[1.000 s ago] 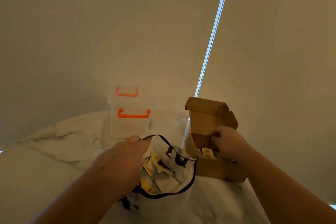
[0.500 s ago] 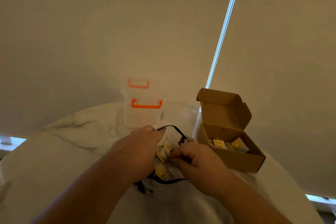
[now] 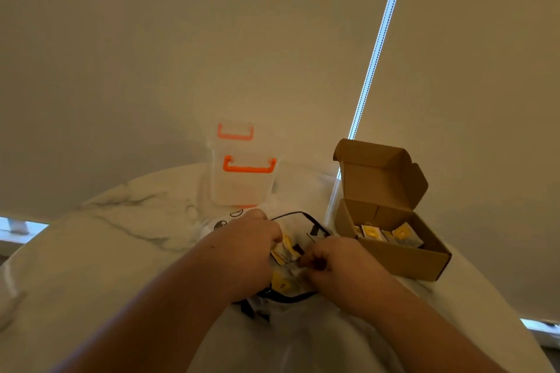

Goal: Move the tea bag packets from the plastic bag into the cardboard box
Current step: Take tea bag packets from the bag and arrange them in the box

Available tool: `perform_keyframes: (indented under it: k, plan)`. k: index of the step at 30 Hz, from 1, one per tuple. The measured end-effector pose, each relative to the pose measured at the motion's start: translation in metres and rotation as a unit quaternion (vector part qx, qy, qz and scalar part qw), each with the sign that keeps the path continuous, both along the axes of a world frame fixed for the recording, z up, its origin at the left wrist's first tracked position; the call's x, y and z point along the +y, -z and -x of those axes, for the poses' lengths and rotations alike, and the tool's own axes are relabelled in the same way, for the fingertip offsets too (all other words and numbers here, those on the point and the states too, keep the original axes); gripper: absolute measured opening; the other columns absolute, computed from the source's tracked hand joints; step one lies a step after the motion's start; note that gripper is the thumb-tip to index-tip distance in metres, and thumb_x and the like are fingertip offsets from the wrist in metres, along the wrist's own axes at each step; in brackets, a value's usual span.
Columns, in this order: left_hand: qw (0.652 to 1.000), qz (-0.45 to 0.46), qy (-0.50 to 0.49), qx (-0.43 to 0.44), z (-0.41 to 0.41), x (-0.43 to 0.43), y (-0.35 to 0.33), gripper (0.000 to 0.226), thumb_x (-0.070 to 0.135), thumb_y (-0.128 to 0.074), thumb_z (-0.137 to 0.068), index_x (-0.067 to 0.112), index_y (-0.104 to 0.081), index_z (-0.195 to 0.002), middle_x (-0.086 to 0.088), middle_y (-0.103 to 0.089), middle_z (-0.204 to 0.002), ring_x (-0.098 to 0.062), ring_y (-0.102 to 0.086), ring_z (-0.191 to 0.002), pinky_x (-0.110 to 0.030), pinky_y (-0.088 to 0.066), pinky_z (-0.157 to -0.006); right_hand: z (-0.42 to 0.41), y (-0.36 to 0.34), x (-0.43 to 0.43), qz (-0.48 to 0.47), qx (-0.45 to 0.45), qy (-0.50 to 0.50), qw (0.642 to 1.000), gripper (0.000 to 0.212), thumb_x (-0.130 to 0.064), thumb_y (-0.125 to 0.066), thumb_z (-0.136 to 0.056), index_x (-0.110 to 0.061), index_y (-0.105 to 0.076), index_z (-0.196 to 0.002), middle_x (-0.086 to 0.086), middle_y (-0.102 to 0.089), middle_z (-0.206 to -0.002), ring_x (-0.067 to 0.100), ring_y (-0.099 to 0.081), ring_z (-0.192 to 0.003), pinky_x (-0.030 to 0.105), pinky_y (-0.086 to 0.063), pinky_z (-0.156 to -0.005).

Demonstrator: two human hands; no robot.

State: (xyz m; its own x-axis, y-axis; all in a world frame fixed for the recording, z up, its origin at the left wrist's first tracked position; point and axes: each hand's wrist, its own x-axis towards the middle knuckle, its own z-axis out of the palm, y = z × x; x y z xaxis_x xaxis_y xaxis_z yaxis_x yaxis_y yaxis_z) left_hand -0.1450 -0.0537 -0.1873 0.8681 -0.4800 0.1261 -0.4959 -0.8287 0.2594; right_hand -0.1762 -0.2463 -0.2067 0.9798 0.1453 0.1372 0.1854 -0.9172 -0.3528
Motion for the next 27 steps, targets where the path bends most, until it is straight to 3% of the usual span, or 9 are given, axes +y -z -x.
perform_keyframes:
  k: [1, 3, 5, 9, 13, 18, 24, 27]
  plan:
    - [1.000, 0.009, 0.005, -0.001, 0.000, 0.000, 0.001, 0.051, 0.019, -0.059, -0.082, 0.039, -0.051, -0.128, 0.013, -0.041, -0.125, -0.008, -0.044, -0.095, -0.023, -0.043, -0.076, 0.000, 0.000, 0.000, 0.000, 0.007, 0.006, 1.000, 0.007, -0.037, -0.070, -0.084, -0.034, -0.072, -0.089, -0.010, -0.064, -0.084, 0.003, -0.059, -0.073, 0.022, -0.053, -0.068]
    - [1.000, 0.028, 0.013, -0.003, 0.001, -0.002, 0.001, 0.049, 0.020, -0.057, -0.083, 0.040, -0.051, -0.128, 0.015, -0.040, -0.127, -0.007, -0.045, -0.096, -0.022, -0.042, -0.077, -0.002, 0.003, 0.001, 0.010, 0.027, 0.012, 1.000, 0.022, -0.046, -0.072, -0.079, -0.027, -0.065, -0.071, -0.004, -0.057, -0.069, 0.006, -0.050, -0.060, 0.025, -0.044, -0.056]
    - [0.999, 0.042, 0.019, -0.001, 0.002, -0.002, 0.000, 0.045, 0.022, -0.056, -0.085, 0.040, -0.052, -0.126, 0.016, -0.039, -0.126, -0.007, -0.045, -0.097, -0.022, -0.043, -0.080, -0.004, 0.005, 0.003, 0.022, 0.041, 0.024, 0.999, 0.031, -0.047, -0.073, -0.077, -0.017, -0.069, -0.079, 0.005, -0.059, -0.074, 0.011, -0.049, -0.061, 0.028, -0.041, -0.057]
    - [0.997, 0.070, 0.032, -0.011, 0.004, -0.001, 0.000, 0.038, 0.024, -0.054, -0.083, 0.045, -0.057, -0.115, 0.020, -0.041, -0.124, -0.005, -0.049, -0.102, -0.025, -0.048, -0.086, -0.005, 0.006, 0.004, 0.012, 0.054, 0.039, 0.998, 0.030, -0.042, -0.072, -0.082, -0.026, -0.071, -0.107, -0.003, -0.063, -0.089, 0.013, -0.061, -0.081, 0.024, -0.049, -0.068]
    - [0.995, 0.095, 0.035, -0.021, 0.005, -0.001, -0.001, 0.035, 0.024, -0.050, -0.085, 0.046, -0.057, -0.112, 0.023, -0.042, -0.123, -0.002, -0.051, -0.099, -0.023, -0.049, -0.083, -0.005, 0.005, 0.002, -0.004, 0.047, 0.054, 0.997, 0.026, -0.042, -0.067, -0.087, -0.026, -0.072, -0.106, -0.003, -0.065, -0.094, 0.013, -0.061, -0.085, 0.027, -0.050, -0.074]
    - [0.994, 0.100, 0.032, -0.021, 0.006, -0.002, 0.000, 0.038, 0.024, -0.049, -0.088, 0.047, -0.053, -0.117, 0.021, -0.042, -0.127, -0.003, -0.052, -0.101, -0.023, -0.048, -0.085, -0.010, 0.002, 0.007, 0.042, 0.090, 0.070, 0.993, 0.034, -0.038, -0.062, -0.090, -0.024, -0.068, -0.120, 0.000, -0.066, -0.113, 0.016, -0.062, -0.100, 0.030, -0.053, -0.090]
    - [0.994, 0.106, 0.020, -0.022, 0.008, -0.003, -0.001, 0.041, 0.022, -0.048, -0.087, 0.046, -0.053, -0.120, 0.022, -0.041, -0.129, -0.004, -0.053, -0.100, -0.026, -0.050, -0.088, -0.007, 0.002, 0.004, 0.027, 0.042, 0.076, 0.996, 0.021, -0.028, -0.057, -0.091, -0.027, -0.074, -0.103, -0.003, -0.069, -0.095, 0.012, -0.064, -0.085, 0.027, -0.057, -0.077]
    - [0.994, 0.107, 0.009, -0.015, 0.008, -0.003, -0.001, 0.043, 0.020, -0.048, -0.086, 0.045, -0.051, -0.121, 0.021, -0.041, -0.128, -0.005, -0.054, -0.097, -0.029, -0.051, -0.087, -0.002, 0.000, -0.002, -0.032, -0.011, 0.064, 0.997, 0.016, -0.026, -0.059, -0.091, -0.027, -0.074, -0.089, -0.008, -0.066, -0.082, 0.005, -0.061, -0.072, 0.018, -0.051, -0.062]
